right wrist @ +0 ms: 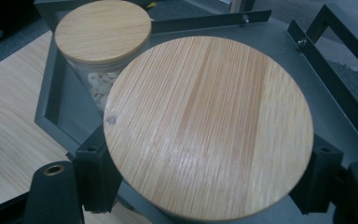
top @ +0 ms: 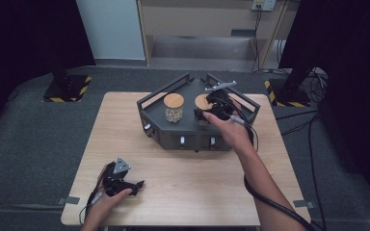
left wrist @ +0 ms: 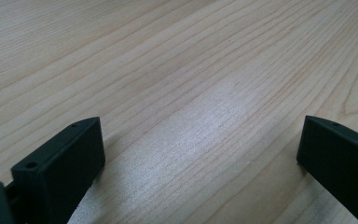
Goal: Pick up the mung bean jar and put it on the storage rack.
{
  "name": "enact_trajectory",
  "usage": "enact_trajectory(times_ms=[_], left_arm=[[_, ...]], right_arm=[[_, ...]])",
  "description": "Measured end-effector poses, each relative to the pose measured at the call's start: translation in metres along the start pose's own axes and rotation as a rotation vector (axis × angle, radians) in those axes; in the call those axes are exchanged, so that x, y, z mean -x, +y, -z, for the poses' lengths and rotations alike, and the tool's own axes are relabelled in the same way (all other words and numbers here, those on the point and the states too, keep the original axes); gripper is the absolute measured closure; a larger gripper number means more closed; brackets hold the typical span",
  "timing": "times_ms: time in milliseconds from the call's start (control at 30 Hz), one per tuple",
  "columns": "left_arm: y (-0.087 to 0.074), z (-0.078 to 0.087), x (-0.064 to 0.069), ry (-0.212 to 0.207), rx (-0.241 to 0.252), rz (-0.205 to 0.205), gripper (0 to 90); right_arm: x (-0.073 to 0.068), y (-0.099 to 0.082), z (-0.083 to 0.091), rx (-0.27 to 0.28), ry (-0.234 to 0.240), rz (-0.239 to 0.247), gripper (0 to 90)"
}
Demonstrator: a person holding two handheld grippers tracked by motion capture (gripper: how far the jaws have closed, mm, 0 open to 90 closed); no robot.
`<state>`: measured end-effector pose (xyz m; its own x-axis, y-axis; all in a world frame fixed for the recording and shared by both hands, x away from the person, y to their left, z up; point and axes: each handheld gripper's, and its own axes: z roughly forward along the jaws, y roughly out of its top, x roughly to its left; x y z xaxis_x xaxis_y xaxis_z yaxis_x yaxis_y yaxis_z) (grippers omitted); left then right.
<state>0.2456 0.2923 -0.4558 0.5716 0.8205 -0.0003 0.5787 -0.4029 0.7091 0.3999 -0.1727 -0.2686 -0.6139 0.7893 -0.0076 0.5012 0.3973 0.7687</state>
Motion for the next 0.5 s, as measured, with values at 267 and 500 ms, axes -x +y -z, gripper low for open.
enact_trajectory(times_ms=[267,500], left_arm=[[0.0,0.0,0.0,0.0,0.0,0.0,0.0],[0.0,0.0,0.0,0.0,0.0,0.0,0.0]], right_arm=[[0.002,0.001,-0.018,-0.02,-0.014,-0.012,25.7],[0.005,-0.004,-0.028,-0.028,-0.007,-0.018,25.6]])
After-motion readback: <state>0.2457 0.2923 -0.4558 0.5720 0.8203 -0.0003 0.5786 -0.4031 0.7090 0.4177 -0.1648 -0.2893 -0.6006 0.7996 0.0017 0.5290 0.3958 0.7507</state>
